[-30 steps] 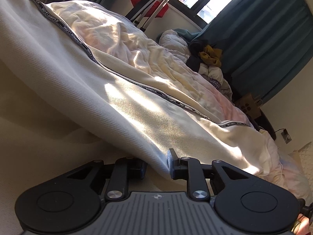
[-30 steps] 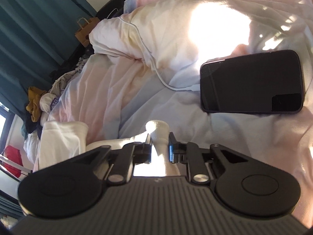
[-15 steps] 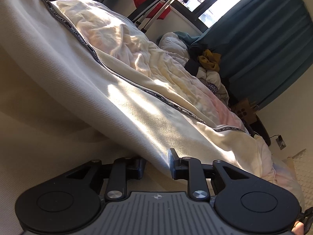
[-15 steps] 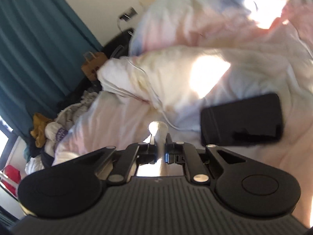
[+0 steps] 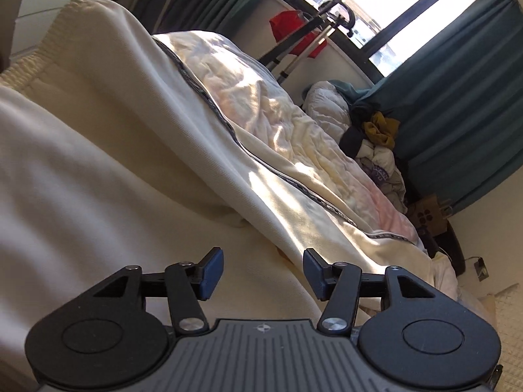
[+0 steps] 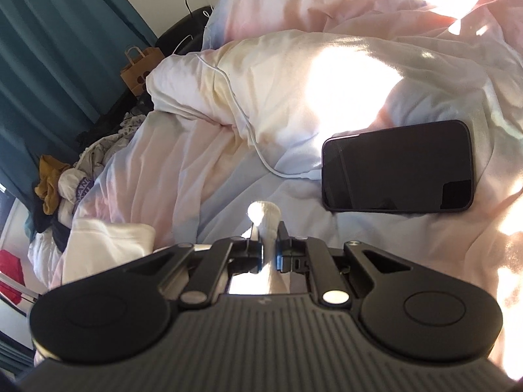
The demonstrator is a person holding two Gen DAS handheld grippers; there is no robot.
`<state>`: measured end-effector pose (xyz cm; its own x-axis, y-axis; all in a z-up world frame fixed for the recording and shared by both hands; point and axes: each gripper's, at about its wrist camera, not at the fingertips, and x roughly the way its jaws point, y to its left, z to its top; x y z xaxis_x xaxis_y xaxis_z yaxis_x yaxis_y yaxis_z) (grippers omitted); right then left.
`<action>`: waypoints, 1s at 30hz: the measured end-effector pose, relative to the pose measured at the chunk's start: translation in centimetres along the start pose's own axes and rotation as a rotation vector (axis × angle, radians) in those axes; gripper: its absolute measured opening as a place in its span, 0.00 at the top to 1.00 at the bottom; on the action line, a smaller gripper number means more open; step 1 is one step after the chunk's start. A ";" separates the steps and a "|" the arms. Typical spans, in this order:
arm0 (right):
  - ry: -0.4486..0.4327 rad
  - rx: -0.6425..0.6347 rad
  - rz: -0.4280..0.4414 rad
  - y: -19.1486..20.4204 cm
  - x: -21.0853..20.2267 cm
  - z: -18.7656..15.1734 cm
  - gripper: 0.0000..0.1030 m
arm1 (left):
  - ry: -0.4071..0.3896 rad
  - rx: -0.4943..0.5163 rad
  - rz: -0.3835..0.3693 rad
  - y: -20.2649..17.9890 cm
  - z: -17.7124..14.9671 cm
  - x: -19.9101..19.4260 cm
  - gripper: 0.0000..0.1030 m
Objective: Fold clothes
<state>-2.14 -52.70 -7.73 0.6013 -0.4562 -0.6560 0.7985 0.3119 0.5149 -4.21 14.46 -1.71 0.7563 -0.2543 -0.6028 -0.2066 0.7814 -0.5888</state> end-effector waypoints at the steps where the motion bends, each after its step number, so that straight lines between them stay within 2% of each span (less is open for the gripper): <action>1: 0.005 0.006 0.005 -0.1 0.0 0.1 0.90 | -0.019 -0.001 0.020 0.2 0.0 -1.1 0.40; 6: 0.018 0.006 0.032 -0.1 -0.2 0.3 0.90 | -0.086 -0.073 0.114 2.5 0.2 -6.0 0.24; 10: 0.024 0.006 0.036 -0.1 -0.3 0.3 0.90 | -0.138 -0.164 0.163 4.9 -0.2 -9.5 0.21; 13: 0.028 0.012 0.038 -0.2 -0.4 0.3 0.90 | -0.152 -0.237 0.164 6.9 -0.2 -11.6 0.21; 17: 0.028 0.017 0.038 -0.2 -0.6 0.3 0.90 | -0.214 -0.352 0.121 10.1 1.3 -15.5 0.21; 23: 0.025 0.016 0.024 -0.2 -0.7 0.2 0.90 | -0.300 -0.530 0.111 15.9 2.5 -21.5 0.20; 25: 0.023 0.015 0.021 -0.1 -0.7 0.2 0.90 | -0.300 -0.580 0.126 17.9 2.3 -22.3 0.20; 30: 0.018 0.027 0.048 -0.2 -0.9 0.2 0.90 | -0.220 -0.710 0.085 22.3 1.4 -20.8 0.23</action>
<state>-2.84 -52.53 -7.08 0.6397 -0.4261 -0.6398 0.7676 0.3108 0.5605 -23.67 38.00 -1.56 0.8113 -0.0317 -0.5838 -0.5643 0.2185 -0.7961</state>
